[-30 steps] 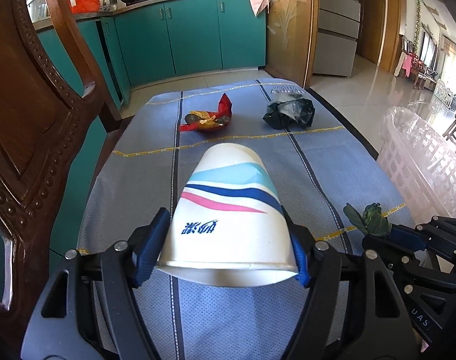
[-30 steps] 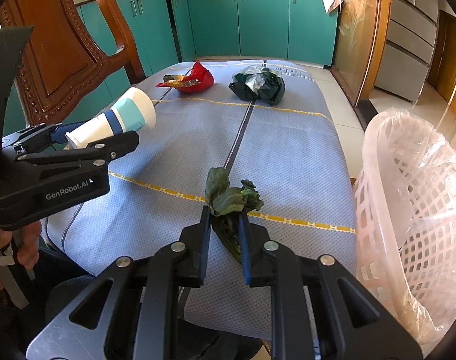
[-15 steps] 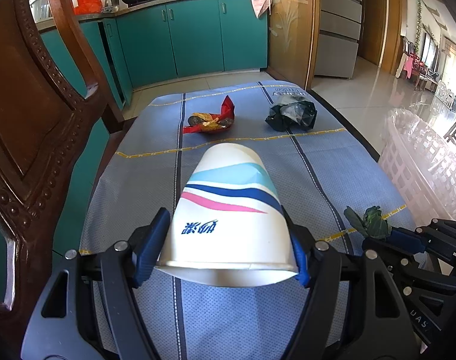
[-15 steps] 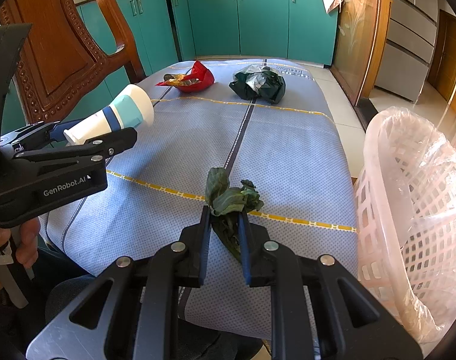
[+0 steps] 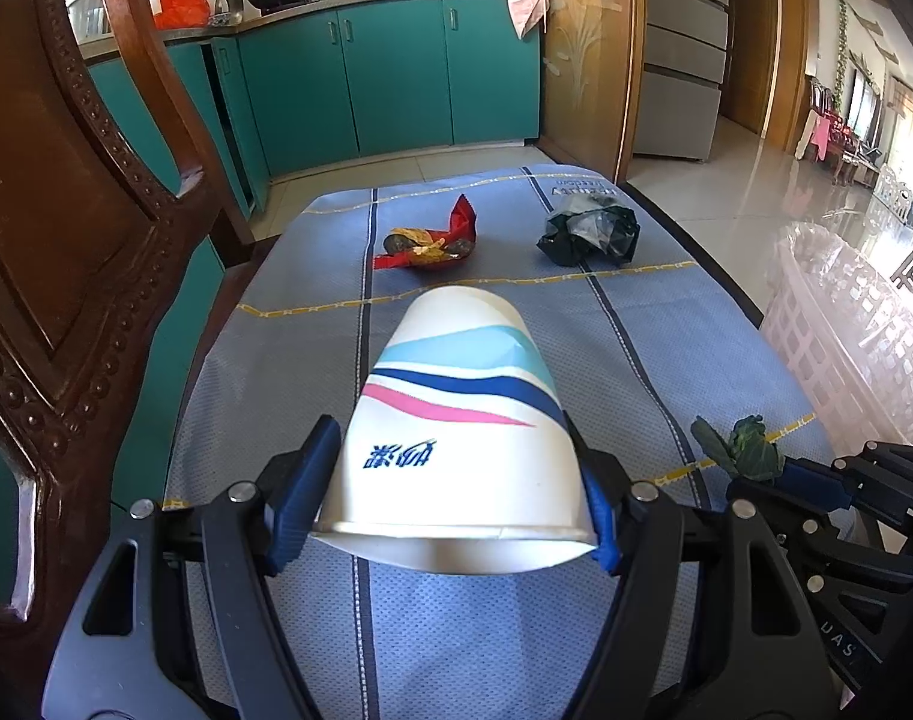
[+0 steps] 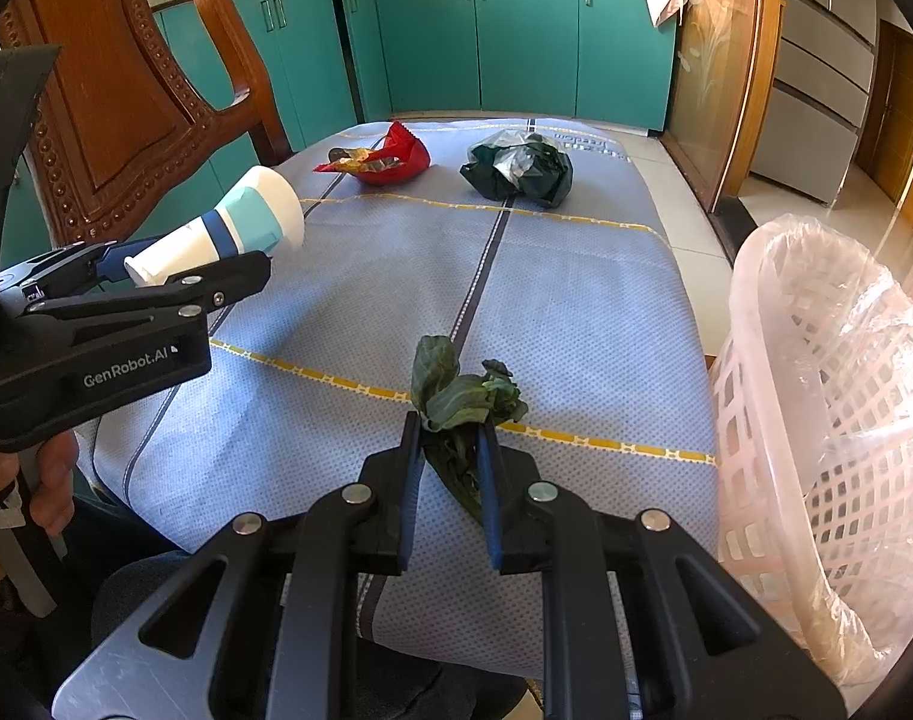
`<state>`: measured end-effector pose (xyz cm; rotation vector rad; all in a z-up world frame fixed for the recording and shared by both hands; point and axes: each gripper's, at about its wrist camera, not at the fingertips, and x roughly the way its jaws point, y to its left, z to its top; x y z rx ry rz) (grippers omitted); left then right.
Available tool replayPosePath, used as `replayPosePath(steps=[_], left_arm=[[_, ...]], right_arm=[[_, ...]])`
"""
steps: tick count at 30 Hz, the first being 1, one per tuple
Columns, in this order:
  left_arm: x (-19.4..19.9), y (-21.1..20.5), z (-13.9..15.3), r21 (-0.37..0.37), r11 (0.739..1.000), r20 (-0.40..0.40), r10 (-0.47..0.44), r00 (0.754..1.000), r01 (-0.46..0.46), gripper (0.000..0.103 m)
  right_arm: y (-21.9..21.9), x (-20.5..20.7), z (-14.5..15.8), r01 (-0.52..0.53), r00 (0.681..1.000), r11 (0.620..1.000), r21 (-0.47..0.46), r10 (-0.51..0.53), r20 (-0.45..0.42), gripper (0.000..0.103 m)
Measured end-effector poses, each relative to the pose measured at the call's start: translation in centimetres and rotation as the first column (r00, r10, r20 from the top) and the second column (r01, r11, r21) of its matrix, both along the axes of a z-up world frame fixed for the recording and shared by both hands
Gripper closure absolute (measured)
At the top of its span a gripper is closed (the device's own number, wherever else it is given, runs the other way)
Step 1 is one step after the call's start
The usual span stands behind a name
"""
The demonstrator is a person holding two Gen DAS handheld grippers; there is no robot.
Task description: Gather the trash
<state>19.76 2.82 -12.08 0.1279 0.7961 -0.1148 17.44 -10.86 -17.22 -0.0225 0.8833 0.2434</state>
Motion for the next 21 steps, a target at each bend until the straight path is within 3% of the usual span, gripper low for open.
replayPosePath(steps=[10, 17, 21], left_arm=[[-0.5, 0.2, 0.8, -0.003, 1.000, 0.048, 0.014, 0.999, -0.014, 0.032], [-2.0, 0.5, 2.4, -0.011, 0.999, 0.100, 0.054, 0.993, -0.054, 0.032], [-3.1, 0.3, 3.8, -0.065, 0.996, 0.121, 0.063, 0.991, -0.055, 0.032]], right_arm=[[-0.2, 0.0, 0.5, 0.008, 1.000, 1.000, 0.012, -0.008, 0.011, 0.085], [-1.4, -0.4, 3.1, 0.010, 0.997, 0.999, 0.046, -0.013, 0.070, 0.085], [-2.9, -1.0, 5.1, 0.019, 0.993, 0.997, 0.076, -0.028, 0.117, 0.085]])
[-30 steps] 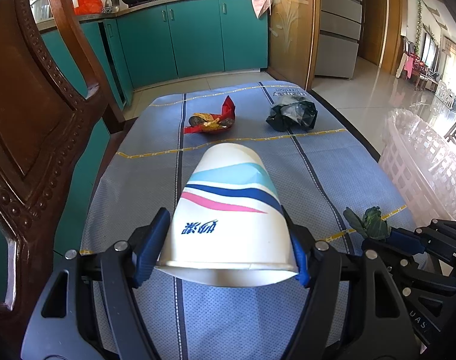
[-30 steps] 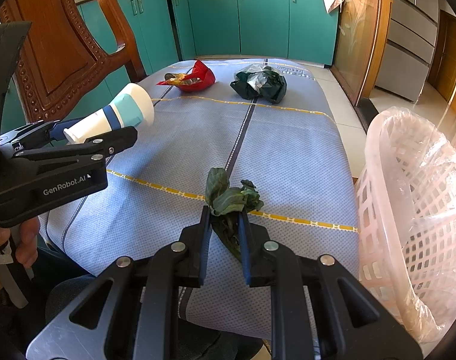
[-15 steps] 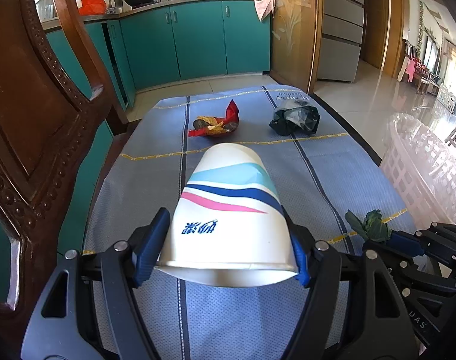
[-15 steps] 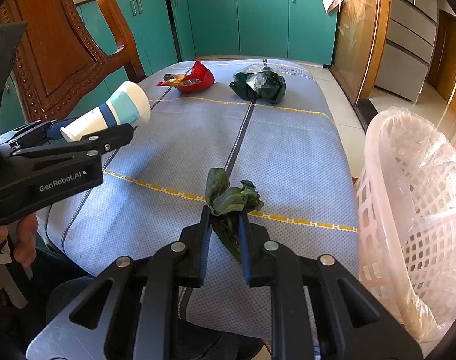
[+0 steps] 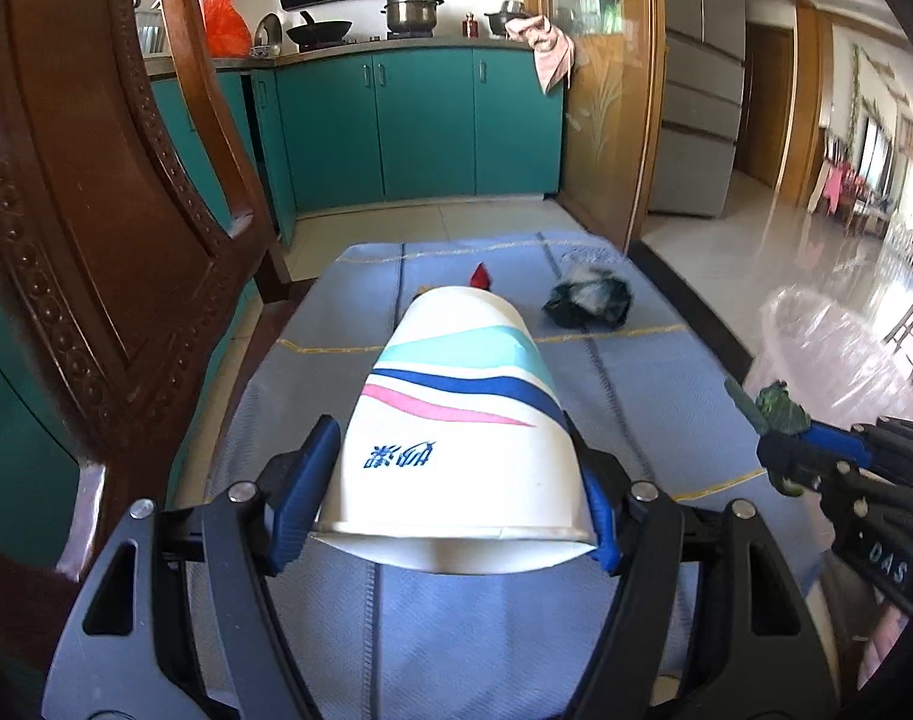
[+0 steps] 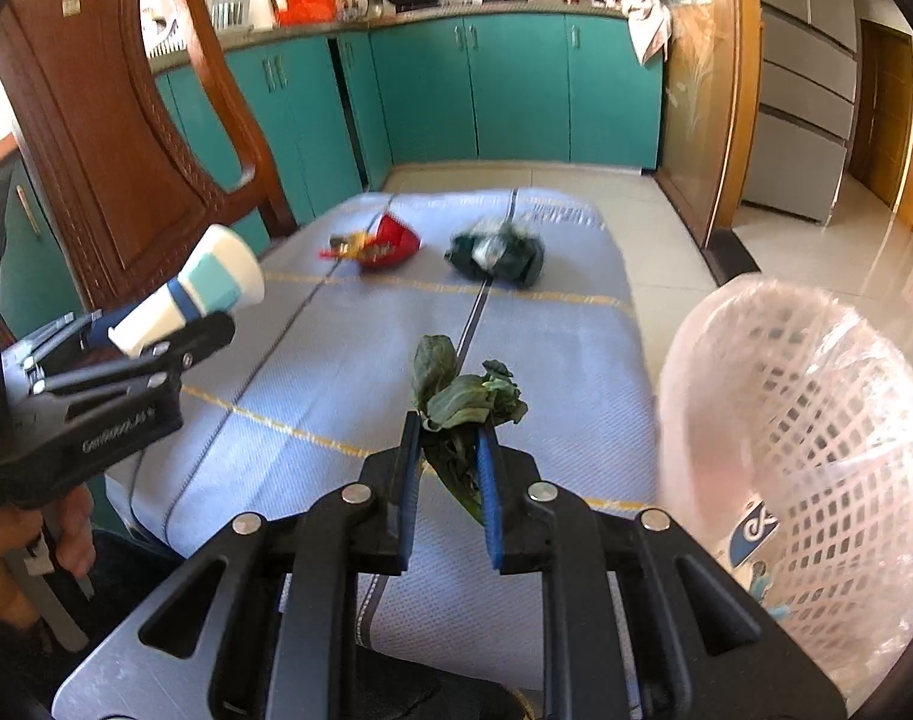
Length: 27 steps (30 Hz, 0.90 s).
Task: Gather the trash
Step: 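Carry the cup and leaves over the wastebasket and open both grippers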
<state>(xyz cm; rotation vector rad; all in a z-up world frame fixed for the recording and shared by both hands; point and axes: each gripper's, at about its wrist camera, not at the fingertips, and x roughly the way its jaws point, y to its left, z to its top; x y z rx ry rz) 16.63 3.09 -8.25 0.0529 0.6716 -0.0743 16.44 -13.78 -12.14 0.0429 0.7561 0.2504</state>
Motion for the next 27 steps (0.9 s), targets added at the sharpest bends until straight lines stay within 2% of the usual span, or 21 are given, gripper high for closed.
replayPosePath(steps=[7, 11, 14, 17, 21, 24, 25, 27], left_arm=[[-0.8, -3.2, 2.1, -0.077, 0.992, 0.021, -0.102, 0.995, 0.103, 0.032], [-0.3, -6.8, 2.9, -0.122, 0.971, 0.013, -0.205, 0.979, 0.205, 0.032], [0.2, -10.4, 3.2, -0.142, 0.947, 0.007, -0.290, 0.957, 0.288, 0.032], [0.7, -14.5, 3.1, -0.150, 0.915, -0.005, -0.380, 0.925, 0.375, 0.032], [1.5, -20.5, 2.1, -0.150, 0.861, -0.054, -0.499, 0.865, 0.487, 0.031], [2.2, -23.2, 0.9, -0.164, 0.819, -0.094, -0.567, 0.818, 0.549, 0.028], [2.3, -23.9, 0.6, -0.163, 0.813, -0.099, -0.578, 0.810, 0.559, 0.026], [2.4, -24.3, 0.3, -0.140, 0.821, -0.102, -0.568, 0.817, 0.553, 0.025]], right_arm=[[-6.8, -2.1, 3.7, 0.085, 0.992, 0.989, 0.119, -0.095, 0.083, 0.085], [-11.9, -3.6, 4.5, 0.185, 0.975, 0.975, 0.125, -0.199, 0.104, 0.084], [-15.6, -4.1, 3.5, 0.267, 0.958, 0.957, 0.111, -0.276, 0.075, 0.084], [-19.2, -4.8, 2.3, 0.346, 0.935, 0.932, 0.106, -0.352, 0.040, 0.084], [-21.7, -5.6, 1.1, 0.403, 0.914, 0.909, 0.111, -0.406, 0.011, 0.084], [-22.8, -6.0, 0.6, 0.423, 0.905, 0.900, 0.110, -0.425, -0.003, 0.084], [-23.0, -6.1, 0.6, 0.428, 0.903, 0.897, 0.110, -0.430, -0.008, 0.084], [-23.4, -6.1, 0.3, 0.438, 0.898, 0.891, 0.117, -0.439, -0.020, 0.076]])
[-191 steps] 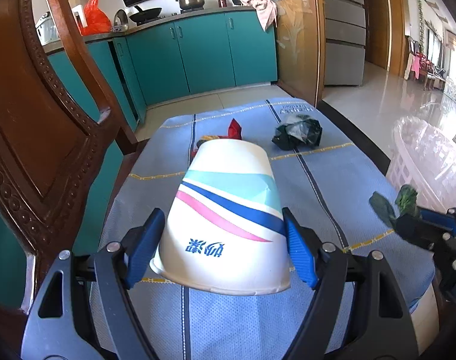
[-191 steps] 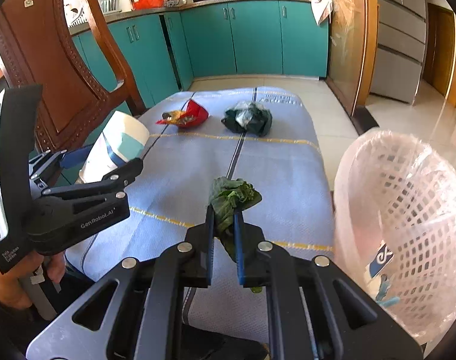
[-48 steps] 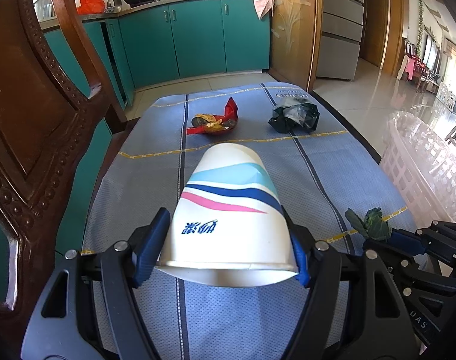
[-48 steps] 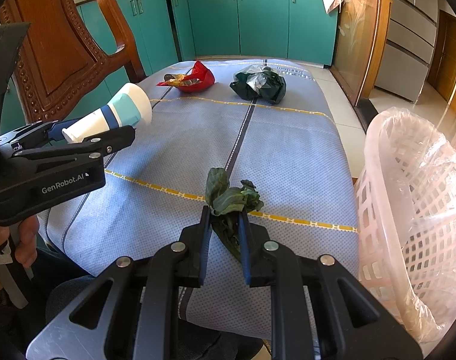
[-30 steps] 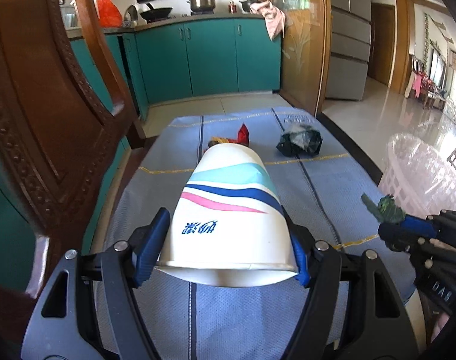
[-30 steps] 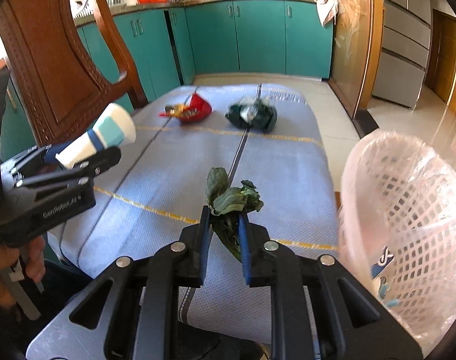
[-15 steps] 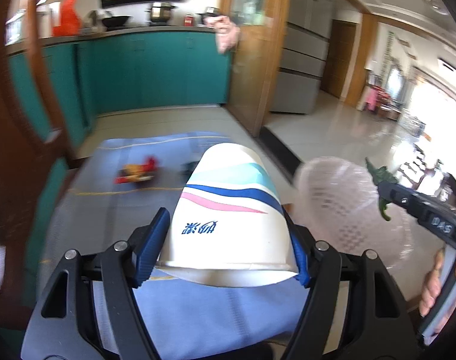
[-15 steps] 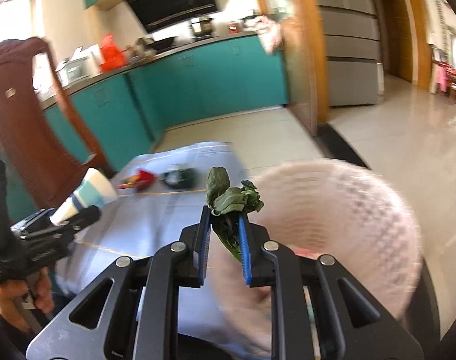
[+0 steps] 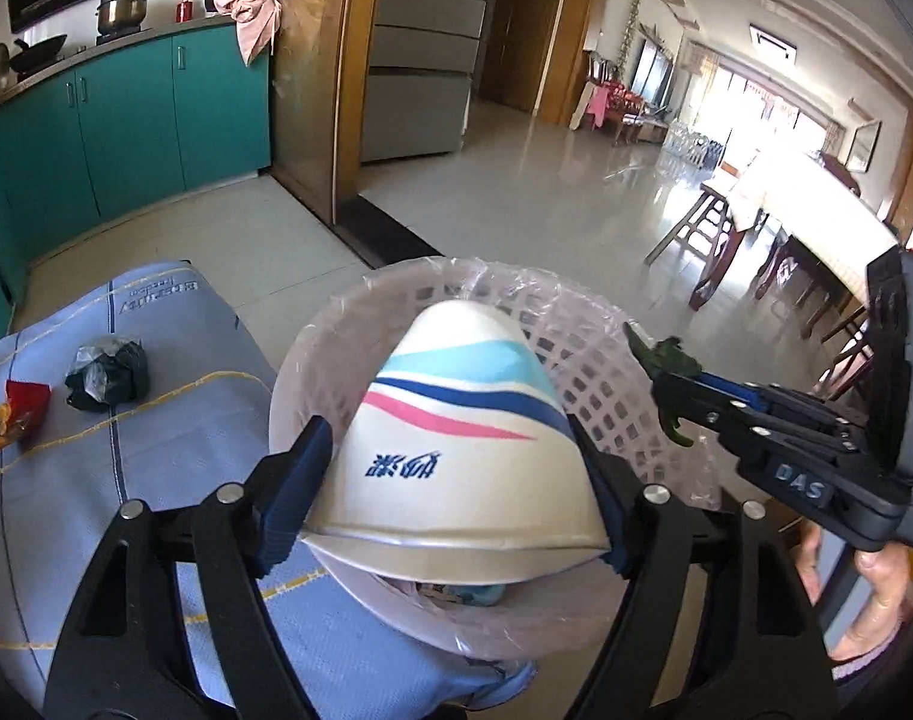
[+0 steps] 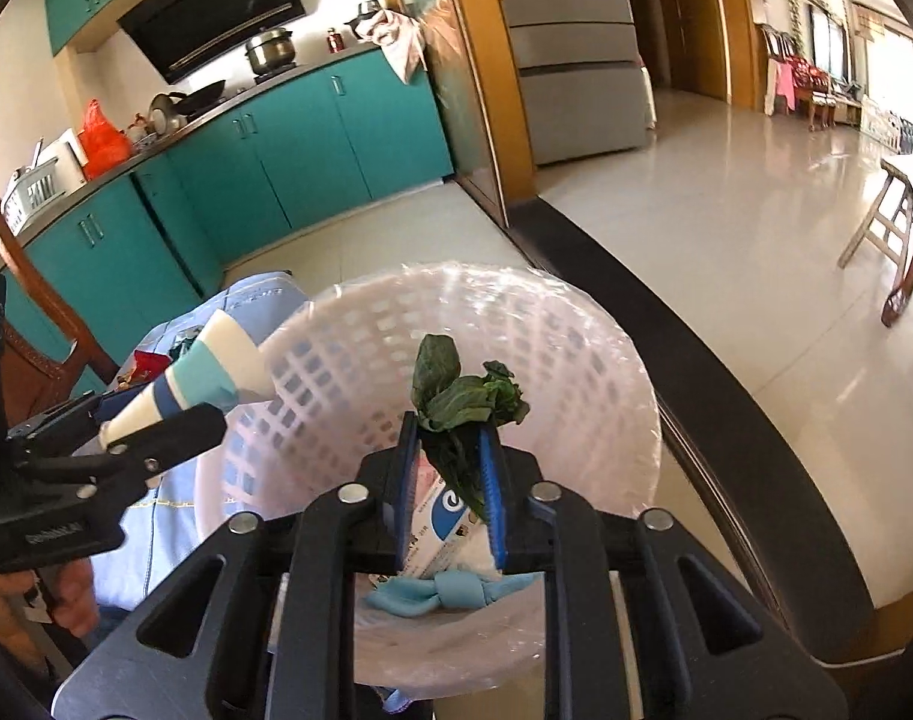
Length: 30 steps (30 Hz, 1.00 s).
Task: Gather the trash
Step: 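Carry the cup and leaves over the wastebasket and open both grippers, then lower the left gripper onto the red snack wrapper while the right gripper reaches the plastic bag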
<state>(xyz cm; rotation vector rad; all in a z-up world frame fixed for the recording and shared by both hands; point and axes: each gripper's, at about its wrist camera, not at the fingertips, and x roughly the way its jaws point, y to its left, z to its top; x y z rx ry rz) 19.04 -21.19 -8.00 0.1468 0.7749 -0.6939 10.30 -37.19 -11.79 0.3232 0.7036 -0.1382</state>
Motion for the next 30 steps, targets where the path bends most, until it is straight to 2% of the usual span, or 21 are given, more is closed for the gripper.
replayPosePath(steps=[1, 3, 6, 9, 11, 14, 15, 16, 17, 19, 21, 23, 24, 25, 26, 28, 30], left_arm=[[0.2, 0.1, -0.1, 0.010, 1.000, 0.006, 0.012, 1.000, -0.012, 0.020], [0.7, 1.1, -0.3, 0.009, 0.999, 0.010, 0.045, 0.999, -0.045, 0.013], [2.1, 3.1, -0.6, 0.000, 0.996, -0.016, 0.092, 0.996, -0.092, 0.013], [3.9, 6.0, -0.4, 0.009, 0.983, -0.009, 0.182, 0.983, -0.182, 0.012], [5.3, 8.6, -0.3, 0.036, 0.958, 0.034, 0.283, 0.958, -0.285, 0.012], [8.7, 13.7, -0.4, 0.091, 0.865, 0.113, 0.483, 0.868, -0.493, 0.012], [10.4, 16.1, -0.6, 0.082, 0.821, 0.123, 0.555, 0.823, -0.565, 0.011], [11.6, 17.7, -0.9, 0.069, 0.790, 0.117, 0.600, 0.791, -0.610, 0.010], [13.2, 19.8, -1.4, 0.050, 0.748, 0.084, 0.657, 0.750, -0.661, 0.010], [15.4, 22.5, -2.3, 0.020, 0.694, 0.004, 0.720, 0.694, -0.720, 0.009], [17.2, 23.8, -3.5, 0.003, 0.667, -0.054, 0.744, 0.666, -0.745, 0.009], [18.6, 23.8, -4.6, 0.032, 0.687, -0.077, 0.726, 0.684, -0.726, 0.009], [19.3, 23.6, -5.2, 0.066, 0.697, -0.081, 0.716, 0.693, -0.714, 0.019], [19.7, 23.3, -5.7, 0.103, 0.705, -0.082, 0.709, 0.700, -0.702, 0.039], [19.8, 23.1, -6.1, 0.120, 0.716, -0.089, 0.697, 0.711, -0.687, 0.047], [19.9, 23.6, -6.4, 0.106, 0.749, -0.124, 0.663, 0.738, -0.655, 0.058], [19.6, 23.8, -6.5, 0.118, 0.766, -0.126, 0.643, 0.755, -0.632, 0.068]], right_arm=[[0.0, 0.1, -0.1, 0.004, 1.000, 1.000, 0.003, -0.004, -0.003, 0.072], [-0.3, 0.2, -0.2, 0.012, 1.000, 1.000, 0.003, -0.012, -0.006, 0.059], [0.1, 0.7, -0.6, 0.008, 1.000, 1.000, 0.006, -0.008, -0.014, 0.053], [1.0, 1.5, -0.6, -0.016, 1.000, 1.000, 0.004, 0.016, -0.021, 0.050], [1.7, 1.9, -0.4, -0.026, 0.999, 1.000, -0.009, 0.026, -0.020, 0.046], [2.9, 2.7, 0.1, -0.050, 0.999, 0.999, -0.019, 0.050, -0.013, 0.042], [3.4, 3.2, 0.3, -0.064, 0.998, 0.998, -0.021, 0.064, -0.011, 0.042], [4.1, 3.9, 0.6, -0.083, 0.997, 0.996, -0.021, 0.082, -0.009, 0.041], [4.9, 4.7, 0.9, -0.104, 0.995, 0.994, -0.021, 0.104, -0.007, 0.041], [6.5, 6.1, 1.5, -0.139, 0.990, 0.990, -0.027, 0.139, -0.001, 0.038], [8.8, 8.3, 2.5, -0.181, 0.983, 0.982, -0.049, 0.181, 0.003, 0.035], [11.3, 10.5, 3.5, -0.214, 0.976, 0.973, -0.083, 0.216, 0.011, 0.032], [12.7, 11.7, 3.9, -0.235, 0.971, 0.967, -0.094, 0.238, 0.014, 0.029], [14.1, 13.1, 4.1, -0.255, 0.966, 0.961, -0.103, 0.258, 0.014, 0.028], [15.2, 14.2, 4.1, -0.270, 0.962, 0.957, -0.104, 0.273, 0.012, 0.027], [17.3, 16.7, 3.7, -0.302, 0.953, 0.950, -0.078, 0.303, 0.006, 0.027], [18.9, 19.6, 2.7, -0.307, 0.952, 0.951, -0.023, 0.307, -0.014, 0.027]])
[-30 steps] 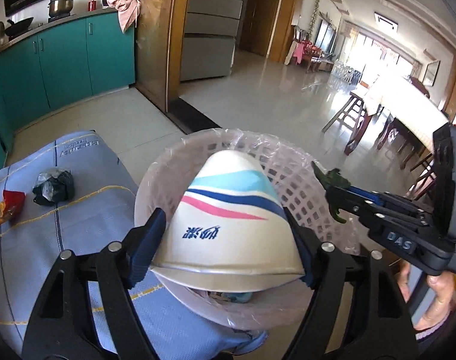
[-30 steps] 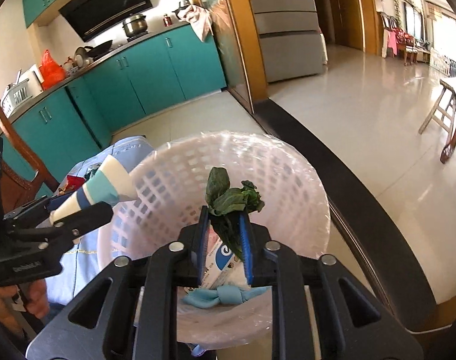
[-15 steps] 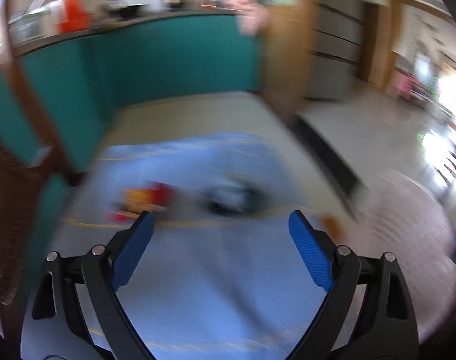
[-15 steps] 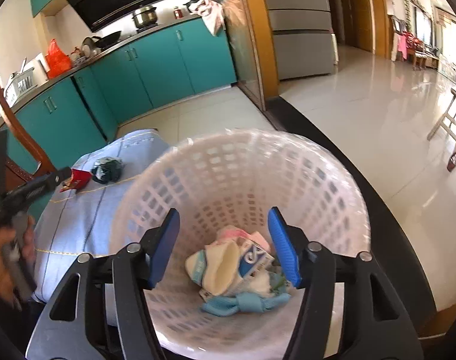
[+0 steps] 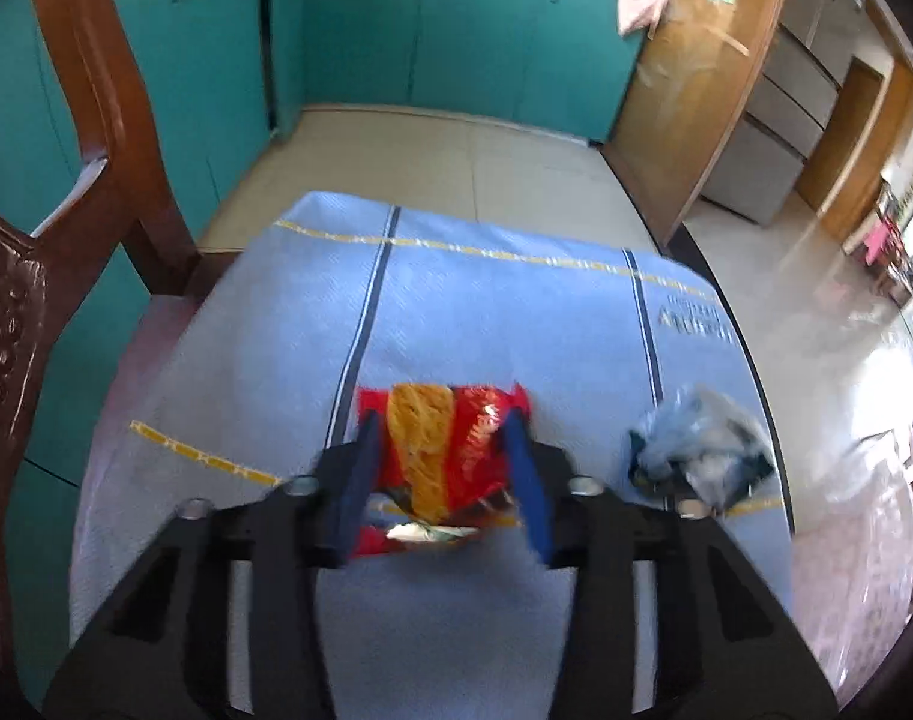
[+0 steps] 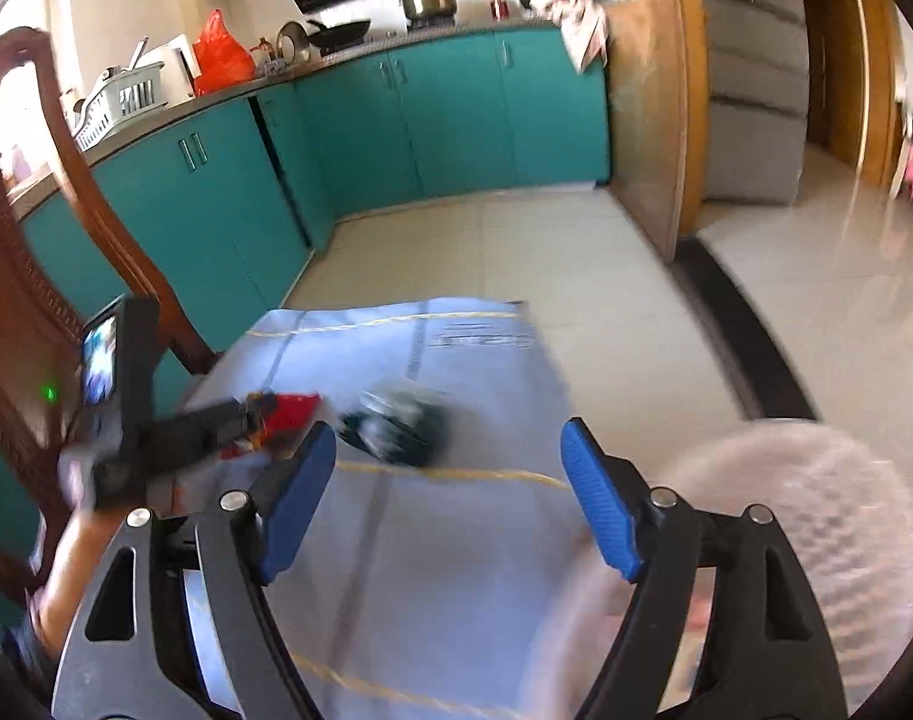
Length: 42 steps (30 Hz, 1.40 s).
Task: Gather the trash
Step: 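Lower the left gripper onto the red snack wrapper while the right gripper reaches the plastic bag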
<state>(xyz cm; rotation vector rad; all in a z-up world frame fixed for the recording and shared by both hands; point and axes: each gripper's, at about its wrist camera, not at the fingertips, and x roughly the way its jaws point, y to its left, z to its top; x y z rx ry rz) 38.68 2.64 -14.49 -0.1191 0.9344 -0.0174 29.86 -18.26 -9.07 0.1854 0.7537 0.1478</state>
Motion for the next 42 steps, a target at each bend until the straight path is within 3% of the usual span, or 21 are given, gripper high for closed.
replayPosePath(steps=[3, 11, 14, 15, 17, 19, 21, 28, 33, 35, 37, 39, 42], left_arm=[[-1.4, 0.7, -0.1, -0.007, 1.000, -0.025, -0.019, 1.000, 0.019, 0.072], [-5.0, 2.8, -1.1, -0.014, 0.998, -0.096, -0.070, 0.993, 0.069, 0.077], [-5.8, 3.2, -0.6, -0.061, 0.994, -0.097, -0.096, 0.991, 0.091, 0.077], [-5.9, 3.3, -0.4, -0.063, 0.993, -0.083, -0.101, 0.991, 0.096, 0.077], [-6.2, 3.1, 0.5, -0.031, 0.995, -0.038, -0.099, 0.994, 0.098, 0.070], [-6.2, 2.9, 0.9, 0.011, 0.997, 0.000, -0.081, 0.997, 0.081, 0.048], [-6.3, 2.7, 1.3, 0.046, 0.997, 0.030, -0.058, 0.998, 0.057, 0.041], [-5.2, 1.4, 1.5, 0.182, 0.983, 0.073, -0.052, 0.996, 0.038, 0.029], [-2.7, 0.1, -0.3, 0.278, 0.959, 0.058, -0.079, 0.995, 0.060, 0.027], [-2.3, -0.1, -0.7, 0.272, 0.959, 0.052, -0.093, 0.994, 0.075, 0.032], [-2.3, -0.4, -1.0, 0.247, 0.963, 0.036, -0.120, 0.992, 0.108, 0.070], [-2.1, -0.8, -1.6, 0.246, 0.959, 0.000, -0.142, 0.990, 0.138, 0.083], [-2.7, -1.3, -1.6, 0.266, 0.951, 0.007, -0.166, 0.986, 0.158, 0.090]], right_arm=[[1.9, 3.8, -1.9, 0.044, 0.998, 0.998, 0.044, -0.042, -0.053, 0.027], [6.3, 9.4, -6.8, 0.080, 0.978, 0.997, -0.003, -0.079, -0.193, 0.027], [7.4, 8.8, -7.4, 0.044, 0.981, 0.998, -0.046, -0.052, -0.189, 0.037], [7.6, 8.5, -7.4, 0.032, 0.982, 0.998, -0.059, -0.042, -0.182, 0.045], [7.6, 7.6, -7.3, -0.002, 0.983, 0.998, -0.058, -0.008, -0.182, 0.051], [7.3, 6.7, -7.2, -0.022, 0.982, 0.999, -0.040, 0.015, -0.189, 0.055], [6.7, 5.2, -6.8, -0.032, 0.982, 0.999, -0.018, 0.028, -0.187, 0.055], [5.8, 0.1, -5.6, -0.105, 0.978, 0.994, 0.003, 0.104, -0.183, 0.055], [6.0, -2.3, -5.8, -0.154, 0.970, 0.988, 0.009, 0.153, -0.190, 0.055], [6.1, -2.9, -5.9, -0.164, 0.968, 0.986, 0.010, 0.163, -0.192, 0.054], [6.3, -3.5, -5.9, -0.176, 0.965, 0.984, 0.017, 0.176, -0.194, 0.054], [6.4, -3.9, -5.8, -0.180, 0.965, 0.984, 0.014, 0.179, -0.190, 0.054], [6.4, -4.6, -5.5, -0.182, 0.967, 0.983, -0.001, 0.179, -0.179, 0.054]])
